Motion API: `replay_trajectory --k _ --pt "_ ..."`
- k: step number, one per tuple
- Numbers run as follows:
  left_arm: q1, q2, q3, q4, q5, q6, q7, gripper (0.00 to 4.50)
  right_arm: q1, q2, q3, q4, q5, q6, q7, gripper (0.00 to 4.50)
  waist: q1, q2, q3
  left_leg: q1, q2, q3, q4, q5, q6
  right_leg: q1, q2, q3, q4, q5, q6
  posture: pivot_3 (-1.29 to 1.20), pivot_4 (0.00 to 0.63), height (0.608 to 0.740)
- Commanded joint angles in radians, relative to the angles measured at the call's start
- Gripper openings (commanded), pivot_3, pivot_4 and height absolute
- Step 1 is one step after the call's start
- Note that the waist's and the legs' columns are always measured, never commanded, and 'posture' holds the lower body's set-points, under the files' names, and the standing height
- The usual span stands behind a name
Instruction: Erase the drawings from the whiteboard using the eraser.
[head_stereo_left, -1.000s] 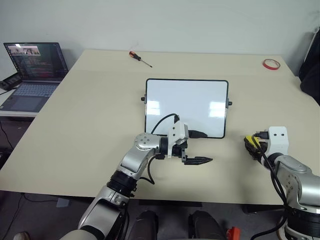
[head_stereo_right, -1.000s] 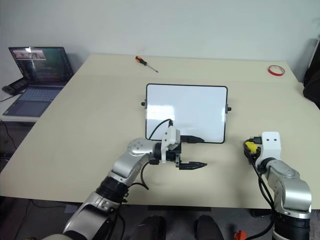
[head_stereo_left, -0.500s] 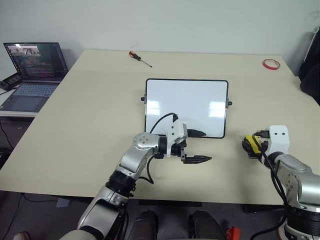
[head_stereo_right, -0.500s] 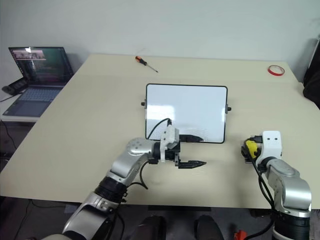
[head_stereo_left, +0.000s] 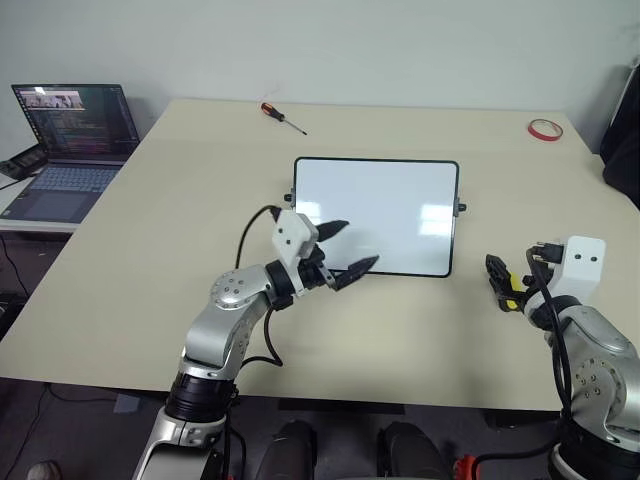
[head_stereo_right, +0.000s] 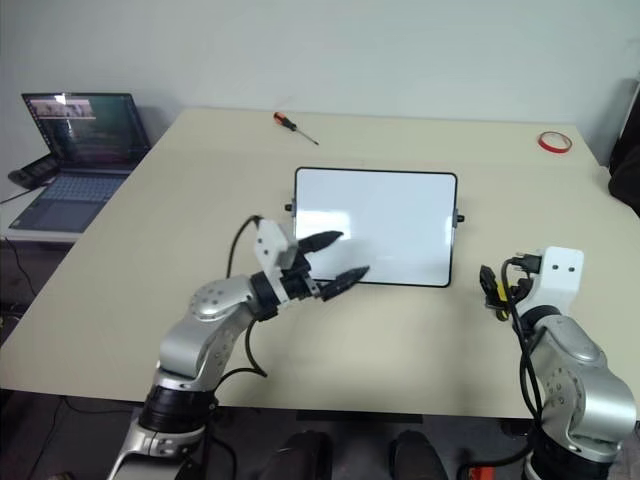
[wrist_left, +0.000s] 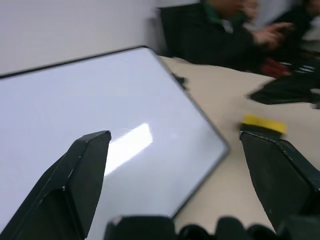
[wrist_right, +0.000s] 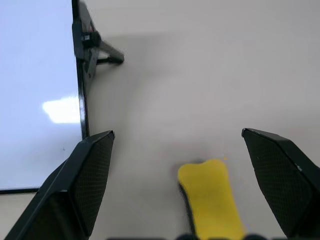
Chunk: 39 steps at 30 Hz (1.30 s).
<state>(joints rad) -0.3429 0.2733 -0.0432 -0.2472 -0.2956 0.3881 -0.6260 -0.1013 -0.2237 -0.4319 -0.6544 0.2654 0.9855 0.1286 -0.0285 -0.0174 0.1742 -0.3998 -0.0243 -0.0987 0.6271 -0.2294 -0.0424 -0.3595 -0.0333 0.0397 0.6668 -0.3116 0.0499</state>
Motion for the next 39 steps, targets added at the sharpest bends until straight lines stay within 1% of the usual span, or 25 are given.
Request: replay_trajectory --k 1,5,7,9,13,17,20,27,30,33,37,39 --pt "0.036 -0.008 0.067 -0.093 0.025 0.004 0.124 4.50 0.059 -0.011 0.025 -0.020 -0.057 -0.191 -0.006 4.46 0.000 0.000 0.000 0.000 0.000 0.000 0.000 0.000 0.000 0.000 0.000 0.000 0.000 0.000 0.000 0.00 0.150 0.740" --pt "0.098 -0.015 0.104 -0.138 0.078 -0.029 0.235 4.50 0.129 0.012 0.033 -0.001 -0.101 -0.350 -0.031 4.46 -0.001 0.000 0.000 0.001 0.000 0.001 0.000 0.000 0.000 0.000 0.000 0.001 0.001 0.000 0.000 0.00 0.150 0.740" --pt "0.146 -0.039 0.142 -0.146 0.119 -0.051 0.330 4.50 0.168 0.028 0.031 -0.004 -0.131 -0.429 -0.055 4.46 -0.001 0.000 0.000 0.001 0.000 0.001 0.000 0.000 0.000 0.000 0.000 0.001 0.001 0.000 0.000 0.00 0.150 0.740" --pt "0.182 -0.061 0.166 -0.151 0.127 -0.059 0.380 4.50 0.199 0.032 0.047 -0.004 -0.153 -0.488 -0.059 4.46 -0.001 0.000 0.000 0.001 0.000 0.001 0.000 0.000 0.000 0.000 0.000 0.001 0.002 0.000 0.000 0.00 0.150 0.740" --pt "0.258 -0.081 0.198 -0.162 0.148 -0.072 0.445 4.50 0.226 0.048 0.081 0.002 -0.172 -0.528 -0.072 4.46 -0.001 0.000 0.000 0.002 0.000 0.002 0.001 0.000 0.000 0.000 -0.001 0.002 0.004 0.000 0.000 0.00 0.150 0.740" --pt "0.364 -0.093 0.194 -0.203 0.176 -0.116 0.475 4.50 0.258 0.059 0.133 0.003 -0.189 -0.554 -0.073 4.46 0.000 0.000 0.000 0.003 0.000 0.003 0.001 0.000 0.000 -0.001 -0.002 0.002 0.007 0.000 0.000 0.00 0.150 0.740" --pt "0.395 -0.105 0.188 -0.220 0.190 -0.126 0.503 4.50 0.262 0.064 0.139 0.012 -0.185 -0.565 -0.081 4.46 0.000 0.000 0.000 0.003 0.000 0.002 0.001 0.000 0.000 -0.001 -0.002 0.002 0.007 -0.001 -0.001 0.00 0.150 0.740" --pt "0.448 -0.109 0.172 -0.239 0.181 -0.147 0.489 4.50 0.225 0.050 0.165 0.061 -0.182 -0.584 -0.063 4.46 0.000 0.000 0.000 0.003 0.000 0.002 0.001 0.000 0.000 -0.001 -0.002 0.002 0.007 -0.001 -0.001 0.00 0.150 0.740" --pt "0.486 -0.099 0.146 -0.253 0.129 -0.147 0.420 4.50 0.221 0.044 0.162 0.085 -0.176 -0.588 -0.061 4.46 0.000 0.000 0.000 0.003 0.000 0.003 0.001 0.000 0.000 -0.001 -0.002 0.002 0.007 -0.001 -0.001 0.00 0.150 0.740" --pt "0.542 -0.089 0.115 -0.308 0.062 -0.146 0.344 4.50 0.226 0.042 0.173 0.094 -0.170 -0.599 -0.055 4.46 0.000 0.000 0.000 0.002 0.000 0.003 0.001 0.000 0.000 -0.001 -0.002 0.002 0.007 -0.001 -0.001 0.00 0.150 0.740" --pt "0.604 -0.066 0.106 -0.391 -0.005 -0.098 0.302 4.50 0.230 0.041 0.177 0.096 -0.168 -0.606 -0.053 4.46 0.000 0.000 0.000 0.002 0.001 0.003 0.001 0.000 0.000 -0.002 -0.003 0.002 0.008 -0.001 -0.002 0.00 0.150 0.740" --pt "0.642 -0.046 0.102 -0.426 -0.011 -0.086 0.291 4.50 0.237 0.042 0.179 0.097 -0.167 -0.612 -0.051 4.46 -0.002 0.000 0.000 0.002 0.001 0.003 0.001 0.000 0.000 -0.002 -0.003 0.002 0.008 -0.002 -0.002 0.00 0.150 0.740"
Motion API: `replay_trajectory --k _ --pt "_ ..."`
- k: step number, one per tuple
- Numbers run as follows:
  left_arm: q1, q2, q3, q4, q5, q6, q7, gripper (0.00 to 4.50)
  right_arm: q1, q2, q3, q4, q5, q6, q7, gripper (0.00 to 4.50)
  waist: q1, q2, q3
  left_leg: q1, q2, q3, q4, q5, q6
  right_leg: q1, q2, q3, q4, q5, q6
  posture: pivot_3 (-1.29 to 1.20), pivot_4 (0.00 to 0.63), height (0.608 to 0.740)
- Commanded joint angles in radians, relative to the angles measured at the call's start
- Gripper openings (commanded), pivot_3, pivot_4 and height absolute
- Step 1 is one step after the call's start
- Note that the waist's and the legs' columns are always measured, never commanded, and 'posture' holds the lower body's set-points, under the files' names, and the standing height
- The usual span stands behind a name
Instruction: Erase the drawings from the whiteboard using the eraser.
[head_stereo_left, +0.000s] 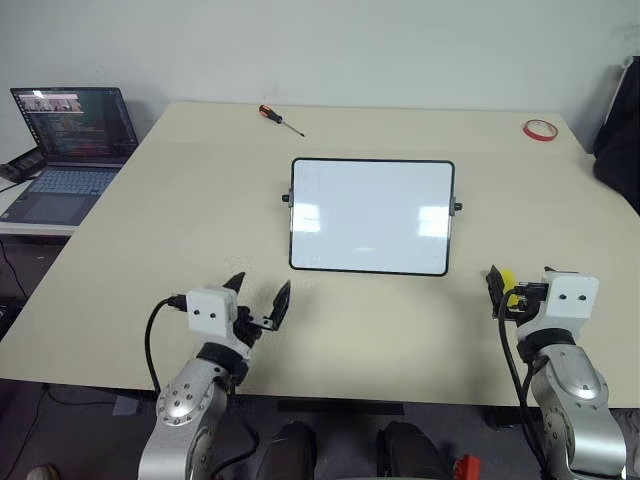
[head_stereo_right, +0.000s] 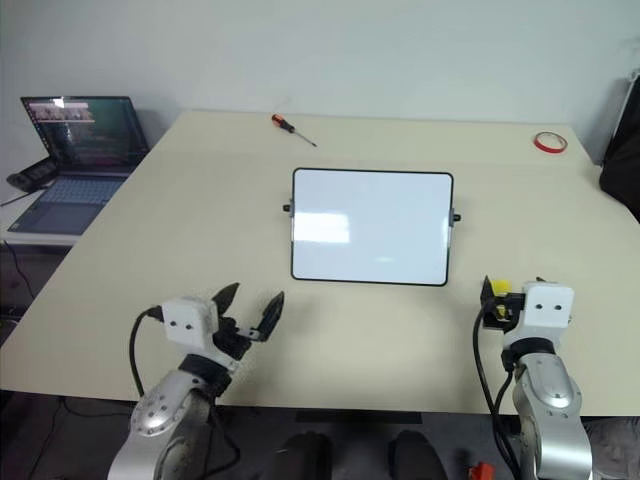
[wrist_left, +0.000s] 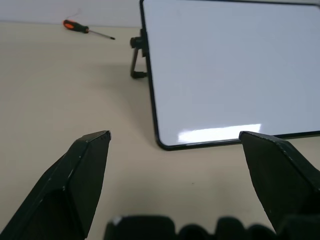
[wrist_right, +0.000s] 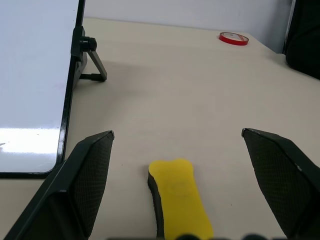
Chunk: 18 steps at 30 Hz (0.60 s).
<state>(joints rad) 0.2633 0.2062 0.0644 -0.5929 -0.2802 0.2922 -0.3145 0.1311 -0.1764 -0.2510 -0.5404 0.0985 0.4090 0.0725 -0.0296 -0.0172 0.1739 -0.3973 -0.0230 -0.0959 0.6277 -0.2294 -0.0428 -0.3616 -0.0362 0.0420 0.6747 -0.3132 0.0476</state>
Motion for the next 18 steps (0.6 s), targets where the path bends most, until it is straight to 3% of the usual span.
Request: replay_trajectory --k 1,6,13,18 --pt "0.046 0.027 -0.003 -0.088 -0.024 0.010 -0.018 4.50 0.009 -0.004 -0.002 -0.016 0.000 -0.039 0.005 4.46 0.000 0.000 0.000 0.000 0.000 0.000 0.000 0.000 0.000 0.000 0.000 0.000 0.000 0.000 0.000 0.00 0.150 0.740" --pt "0.055 0.028 0.032 -0.090 -0.016 -0.005 0.018 4.50 0.027 -0.003 0.002 -0.027 0.002 -0.040 0.012 4.46 0.001 0.000 0.000 0.000 0.000 0.000 0.000 0.000 0.000 0.000 0.000 0.000 0.000 0.000 0.000 0.00 0.150 0.740" --pt "0.189 0.081 0.028 -0.170 -0.138 0.015 -0.092 4.50 0.013 -0.018 0.007 -0.008 0.007 -0.042 0.031 4.46 0.000 0.000 0.000 -0.001 0.000 0.000 0.000 0.000 0.000 -0.002 0.000 0.001 0.001 -0.002 -0.002 0.00 0.150 0.740" --pt "0.359 0.236 0.106 -0.211 -0.339 0.053 -0.318 4.50 -0.011 -0.027 0.026 0.010 0.018 -0.036 0.060 4.46 -0.003 0.000 0.000 -0.001 0.001 0.000 -0.001 0.000 0.000 -0.003 -0.001 0.002 0.001 -0.005 -0.004 0.00 0.150 0.740"
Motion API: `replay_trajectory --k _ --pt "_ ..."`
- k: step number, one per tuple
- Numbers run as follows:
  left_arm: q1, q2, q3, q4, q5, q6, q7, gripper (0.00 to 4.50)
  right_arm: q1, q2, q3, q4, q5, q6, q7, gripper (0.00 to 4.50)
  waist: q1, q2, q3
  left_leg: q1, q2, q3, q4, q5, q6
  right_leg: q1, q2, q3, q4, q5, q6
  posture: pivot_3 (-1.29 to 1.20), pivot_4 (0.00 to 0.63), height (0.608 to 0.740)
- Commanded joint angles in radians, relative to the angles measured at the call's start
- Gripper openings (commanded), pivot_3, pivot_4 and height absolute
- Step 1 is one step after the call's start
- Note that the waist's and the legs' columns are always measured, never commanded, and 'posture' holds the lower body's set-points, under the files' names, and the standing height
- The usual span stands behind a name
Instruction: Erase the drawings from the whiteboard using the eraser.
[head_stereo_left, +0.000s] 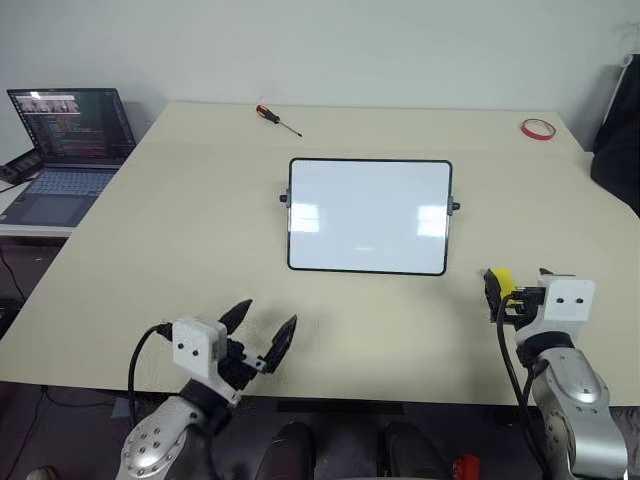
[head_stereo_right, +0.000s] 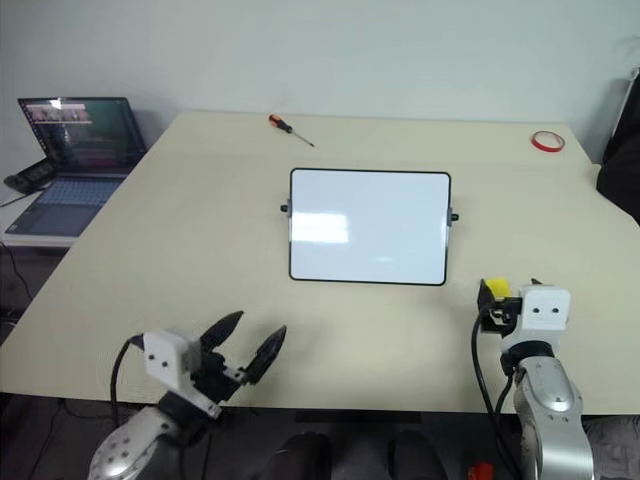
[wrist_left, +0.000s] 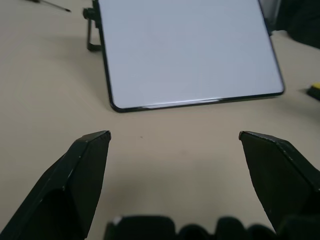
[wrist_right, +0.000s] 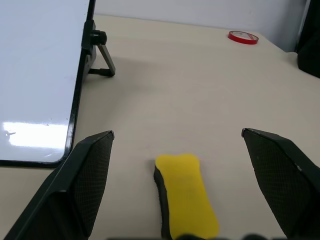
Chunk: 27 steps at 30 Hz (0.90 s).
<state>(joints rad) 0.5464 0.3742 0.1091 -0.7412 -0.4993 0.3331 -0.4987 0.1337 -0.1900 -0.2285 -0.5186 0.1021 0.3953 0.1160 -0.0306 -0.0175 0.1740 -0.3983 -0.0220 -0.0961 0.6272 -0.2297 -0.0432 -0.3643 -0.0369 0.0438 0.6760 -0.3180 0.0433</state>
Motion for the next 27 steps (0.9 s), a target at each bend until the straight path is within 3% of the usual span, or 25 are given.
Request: replay_trajectory --k 1,6,10,12,15,20,24,27 --pt "0.127 0.112 0.088 -0.068 -0.169 0.025 -0.195 4.50 -0.014 -0.015 0.003 -0.010 0.015 -0.023 0.021 4.46 -0.002 0.000 0.000 0.000 0.000 0.000 0.000 0.000 0.000 0.000 0.000 0.000 0.000 -0.001 -0.001 0.00 0.150 0.740" --pt "0.408 0.292 0.127 -0.088 -0.207 0.006 -0.472 4.50 -0.030 -0.028 -0.006 0.013 0.015 -0.028 0.032 4.46 -0.001 0.000 0.001 -0.001 0.000 0.001 -0.001 -0.001 -0.001 -0.004 -0.001 0.000 0.003 -0.005 -0.005 0.00 0.150 0.740" --pt "0.473 0.301 0.088 -0.059 -0.148 -0.032 -0.503 4.50 -0.035 -0.034 -0.006 0.017 0.017 -0.028 0.038 4.46 -0.001 0.001 0.002 -0.001 0.000 0.001 -0.001 -0.001 -0.001 -0.004 -0.001 0.001 0.002 -0.008 -0.008 0.00 0.150 0.740" --pt "0.394 0.278 0.124 0.002 -0.141 -0.047 -0.455 4.50 -0.034 -0.036 -0.008 0.015 0.018 -0.026 0.040 4.46 0.003 0.002 0.002 -0.001 0.000 0.000 -0.001 -0.001 -0.001 -0.004 -0.001 0.000 0.003 -0.010 -0.005 0.00 0.150 0.740" --pt "0.099 0.205 0.209 0.159 -0.052 -0.098 -0.242 4.50 -0.037 -0.042 -0.010 0.017 0.018 -0.023 0.044 4.46 0.016 0.006 0.002 -0.001 -0.001 -0.002 0.000 -0.001 -0.001 -0.005 -0.001 -0.001 0.004 -0.011 -0.004 0.00 0.150 0.740" --pt "-0.396 0.058 0.298 0.267 -0.046 0.005 0.177 4.50 -0.072 -0.048 -0.023 0.029 0.016 -0.020 0.030 4.46 0.020 -0.001 -0.002 0.000 -0.001 -0.005 0.001 0.000 -0.001 0.000 0.002 -0.005 0.005 -0.003 0.000 0.00 0.150 0.740" --pt "-0.529 -0.061 0.190 0.242 0.006 0.088 0.337 4.50 -0.092 -0.037 -0.024 0.036 0.013 -0.016 0.015 4.46 0.001 -0.003 -0.005 0.001 -0.003 0.000 0.001 -0.001 -0.002 0.001 0.002 -0.003 0.004 -0.001 0.003 0.00 0.150 0.740" --pt "-0.545 -0.099 0.108 0.214 0.067 0.095 0.369 4.50 -0.105 -0.032 -0.026 0.040 0.011 -0.015 0.004 4.46 0.000 -0.004 -0.004 -0.001 -0.003 0.001 0.001 -0.001 -0.002 -0.001 0.001 -0.001 0.003 -0.002 0.005 0.00 0.150 0.740"
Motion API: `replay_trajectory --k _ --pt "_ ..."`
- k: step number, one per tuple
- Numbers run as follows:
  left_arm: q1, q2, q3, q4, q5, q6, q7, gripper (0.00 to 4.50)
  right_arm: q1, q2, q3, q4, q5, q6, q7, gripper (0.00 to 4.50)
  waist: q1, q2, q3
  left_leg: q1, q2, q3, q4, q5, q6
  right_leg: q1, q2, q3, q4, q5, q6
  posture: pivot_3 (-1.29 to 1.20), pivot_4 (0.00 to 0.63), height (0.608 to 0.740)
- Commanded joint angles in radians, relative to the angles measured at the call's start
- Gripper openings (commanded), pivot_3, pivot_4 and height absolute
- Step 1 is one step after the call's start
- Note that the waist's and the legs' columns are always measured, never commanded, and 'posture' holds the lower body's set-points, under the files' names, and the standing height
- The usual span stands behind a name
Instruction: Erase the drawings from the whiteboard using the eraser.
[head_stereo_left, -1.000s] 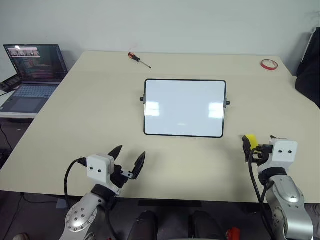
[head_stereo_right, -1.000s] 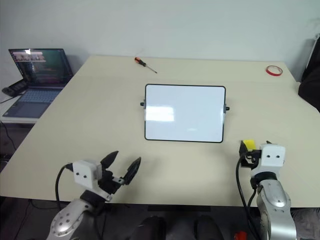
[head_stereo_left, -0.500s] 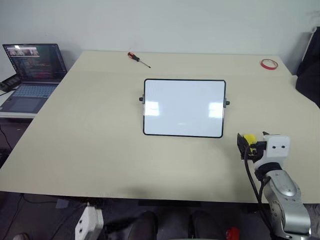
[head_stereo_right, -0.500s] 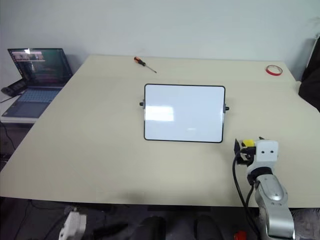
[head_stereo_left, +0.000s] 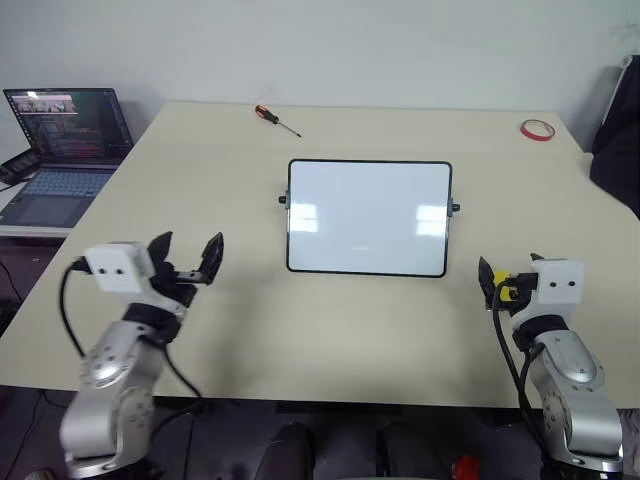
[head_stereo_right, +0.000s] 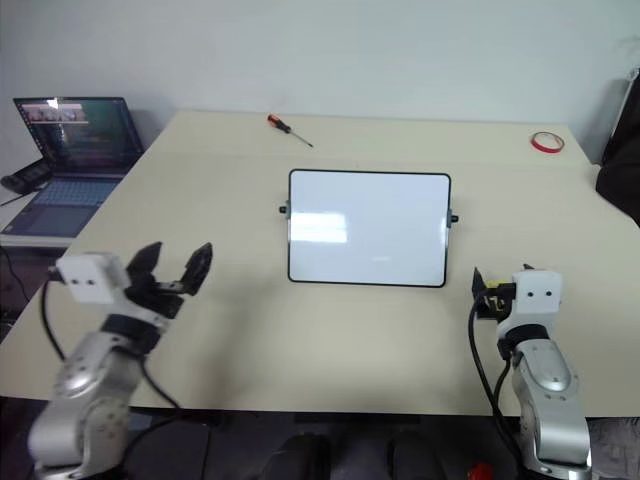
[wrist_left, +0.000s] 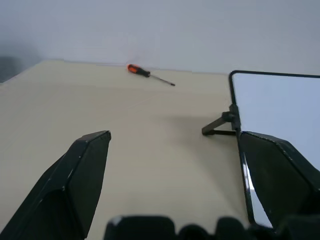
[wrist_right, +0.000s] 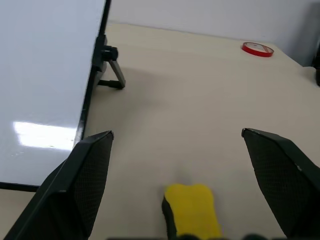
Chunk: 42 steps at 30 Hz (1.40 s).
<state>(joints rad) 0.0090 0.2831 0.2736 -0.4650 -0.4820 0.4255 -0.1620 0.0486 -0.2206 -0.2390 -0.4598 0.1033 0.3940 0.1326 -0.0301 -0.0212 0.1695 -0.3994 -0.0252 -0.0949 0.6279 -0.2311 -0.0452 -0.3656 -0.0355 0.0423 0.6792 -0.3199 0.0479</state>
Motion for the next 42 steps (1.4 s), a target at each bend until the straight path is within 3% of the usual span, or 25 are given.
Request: replay_trajectory --k 1,17,29,36,42 --pt "-0.007 -0.018 -0.066 -0.065 0.059 0.000 0.040 4.50 -0.025 -0.002 -0.017 -0.016 0.010 -0.014 -0.015 4.46 -0.002 0.000 0.000 -0.001 0.000 0.000 0.000 0.000 0.000 -0.002 0.000 0.000 0.001 0.000 0.000 0.00 0.150 0.740" --pt "0.028 -0.044 -0.103 -0.062 0.181 -0.053 0.062 4.50 -0.045 0.019 -0.016 -0.004 0.049 0.013 -0.040 4.46 0.001 0.001 0.000 0.000 0.001 0.000 0.000 0.000 0.000 -0.002 0.000 0.000 0.002 0.000 -0.001 0.00 0.150 0.740" --pt "0.013 -0.052 -0.098 -0.077 0.177 -0.038 0.063 4.50 -0.033 0.040 -0.004 -0.015 0.044 0.011 -0.055 4.46 0.001 0.001 0.000 0.000 0.002 0.000 0.000 0.000 0.000 -0.002 0.000 0.001 0.002 0.000 -0.001 0.00 0.150 0.740" --pt "0.071 -0.054 -0.116 -0.132 0.194 -0.021 0.056 4.50 -0.060 -0.008 -0.045 0.020 0.044 0.013 -0.047 4.46 0.000 0.001 0.000 0.000 0.001 0.001 0.000 0.000 0.000 -0.002 0.000 0.001 0.002 0.000 -0.001 0.00 0.150 0.740" --pt "0.153 -0.032 -0.117 -0.132 0.188 -0.027 0.007 4.50 0.090 0.000 -0.043 -0.102 0.053 0.053 -0.036 4.46 0.001 0.002 -0.001 0.000 0.002 0.000 -0.001 0.000 0.000 -0.002 0.000 0.001 0.002 0.000 -0.002 0.00 0.150 0.740"
